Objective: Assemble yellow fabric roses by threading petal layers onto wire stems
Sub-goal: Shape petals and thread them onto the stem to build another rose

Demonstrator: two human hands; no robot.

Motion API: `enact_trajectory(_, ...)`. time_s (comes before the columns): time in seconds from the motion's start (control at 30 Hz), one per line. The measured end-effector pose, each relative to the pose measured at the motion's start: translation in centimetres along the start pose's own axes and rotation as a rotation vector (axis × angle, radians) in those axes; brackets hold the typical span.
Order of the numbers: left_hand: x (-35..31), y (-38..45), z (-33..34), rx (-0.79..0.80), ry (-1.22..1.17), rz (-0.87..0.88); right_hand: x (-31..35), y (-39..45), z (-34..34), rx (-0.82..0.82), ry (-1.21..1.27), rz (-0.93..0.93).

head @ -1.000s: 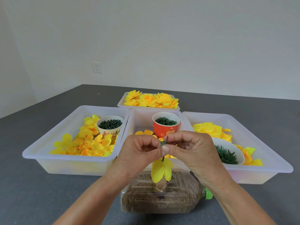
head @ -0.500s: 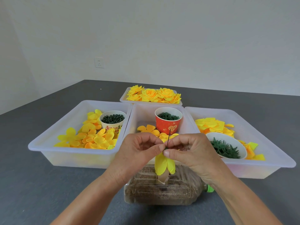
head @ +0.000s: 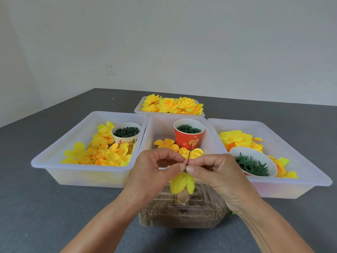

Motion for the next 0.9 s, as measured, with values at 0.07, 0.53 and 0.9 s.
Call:
enact_trajectory(0.07, -0.2, 0.0, -0.1, -0.043, 0.078, 0.043, -0.1, 0.1, 0.0, -0.016, -0.018, 0.002)
enact_trajectory(0.53, -1.6, 0.0, -0.2, -0.044, 0.262, 0.161, 0.0, 0.5, -0.1, -0.044, -0.099, 0.018)
enact_trajectory(0.9, -1.8, 0.5, 0.0, 0.011, 0.401, 0.101, 0.3, 0.3, -0.4, -0.066, -0.329, -0.075)
Point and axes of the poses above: each hand's wrist, its own y-axis towards the middle knuckle, its own z-axis out of the palm, x = y × z, the point moved 5 cm from there along y, towards the middle knuckle, and after that the axes turned 2 degrees about -x, right-handed, at the moved point
